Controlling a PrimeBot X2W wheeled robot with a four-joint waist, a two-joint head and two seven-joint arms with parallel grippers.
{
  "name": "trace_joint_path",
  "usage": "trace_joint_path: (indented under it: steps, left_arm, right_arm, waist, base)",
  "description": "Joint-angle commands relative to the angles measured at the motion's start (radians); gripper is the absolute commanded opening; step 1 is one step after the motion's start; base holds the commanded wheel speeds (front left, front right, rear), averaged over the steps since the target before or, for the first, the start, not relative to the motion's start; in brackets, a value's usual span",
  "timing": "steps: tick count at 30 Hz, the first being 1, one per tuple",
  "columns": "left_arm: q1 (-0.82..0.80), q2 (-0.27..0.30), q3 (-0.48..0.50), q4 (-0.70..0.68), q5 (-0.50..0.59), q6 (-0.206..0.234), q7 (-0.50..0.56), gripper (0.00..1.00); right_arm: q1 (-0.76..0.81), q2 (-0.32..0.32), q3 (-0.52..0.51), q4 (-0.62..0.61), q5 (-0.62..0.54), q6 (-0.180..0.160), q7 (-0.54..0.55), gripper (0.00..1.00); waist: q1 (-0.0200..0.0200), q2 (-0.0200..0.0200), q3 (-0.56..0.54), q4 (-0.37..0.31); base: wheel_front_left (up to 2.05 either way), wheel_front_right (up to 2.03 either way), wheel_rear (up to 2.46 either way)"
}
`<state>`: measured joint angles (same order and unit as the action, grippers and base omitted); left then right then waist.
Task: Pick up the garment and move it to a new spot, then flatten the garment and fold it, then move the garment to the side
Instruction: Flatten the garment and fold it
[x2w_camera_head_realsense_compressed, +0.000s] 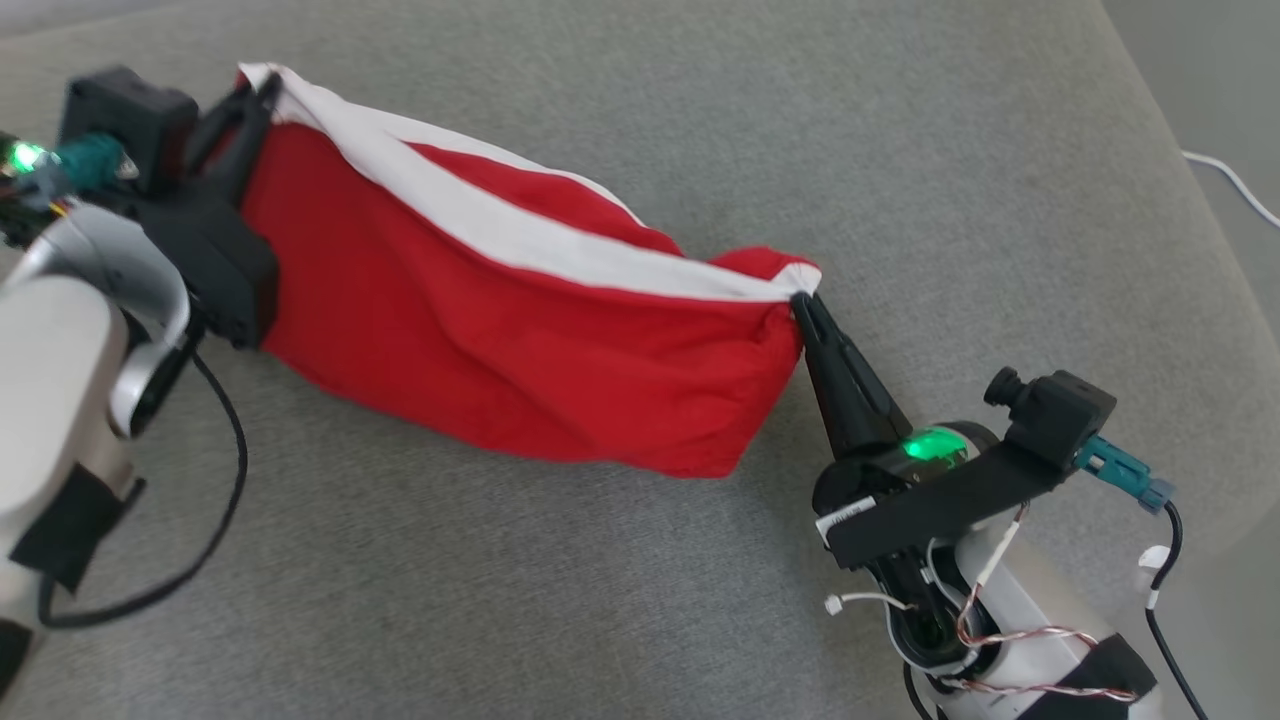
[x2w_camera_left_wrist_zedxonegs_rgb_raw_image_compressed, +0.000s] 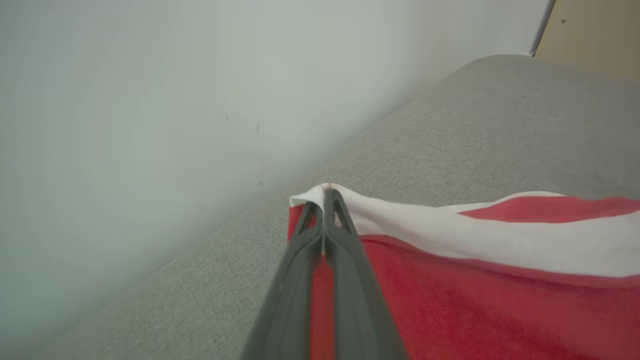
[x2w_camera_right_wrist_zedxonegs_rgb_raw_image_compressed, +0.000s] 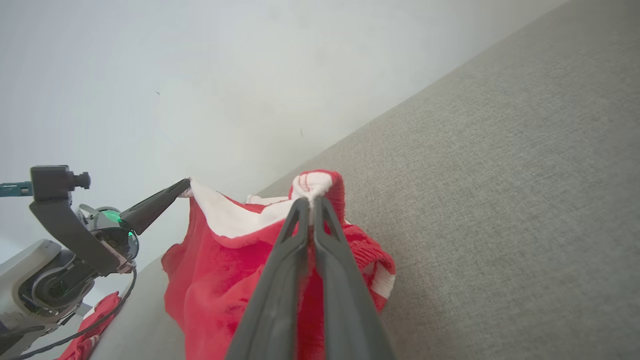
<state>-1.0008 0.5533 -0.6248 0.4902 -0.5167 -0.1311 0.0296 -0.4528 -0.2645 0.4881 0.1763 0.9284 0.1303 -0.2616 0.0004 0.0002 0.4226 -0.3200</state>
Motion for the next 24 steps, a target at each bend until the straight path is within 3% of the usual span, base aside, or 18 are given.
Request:
trace_joint_path:
  steps: [1,12,13,14,15,24]
  left_arm:
    - [-0.033,0.009,-0.015,0.027,-0.013,0.002,-0.007,0.0]
    - [-0.175,-0.01,-0.144,0.219,-0.062,0.002,-0.08,0.0]
    - [-0.183,-0.011,-0.152,0.234,-0.068,0.002,-0.087,0.0]
    - [-0.19,-0.015,-0.16,0.249,-0.068,0.002,-0.095,0.31]
    - [-0.193,-0.021,-0.167,0.262,-0.071,0.002,-0.106,1.0]
    - [-0.161,-0.052,-0.205,0.335,-0.13,0.002,-0.217,1.0]
  right_arm:
    - [-0.016,0.021,-0.008,0.004,-0.015,0.001,-0.004,0.0]
    - [-0.064,0.076,-0.018,0.076,-0.067,0.001,-0.003,0.0]
    - [-0.069,0.077,-0.013,0.082,-0.066,0.001,-0.003,0.22]
    - [-0.073,0.076,-0.007,0.084,-0.068,0.001,-0.003,0.64]
    - [-0.074,0.074,0.002,0.088,-0.068,0.001,-0.003,1.0]
    - [-0.001,0.011,-0.018,0.022,-0.166,0.001,-0.003,1.0]
  waist:
    - [-0.0004,-0.0002,0.048,-0.049]
    - [-0.0004,-0.0002,0.071,-0.053]
    - [-0.0004,-0.0002,0.071,-0.052]
    - [-0.0004,-0.0002,0.068,-0.05]
    - [-0.0004,-0.0002,0.064,-0.047]
    - [-0.0004,-0.0002,-0.029,-0.015]
  base:
    - [0.0,0.0,0.0]
    - [0.0,0.0,0.0]
    - [0.0,0.0,0.0]
    - [0.0,0.0,0.0]
    - [0.0,0.0,0.0]
    - [0.0,0.0,0.0]
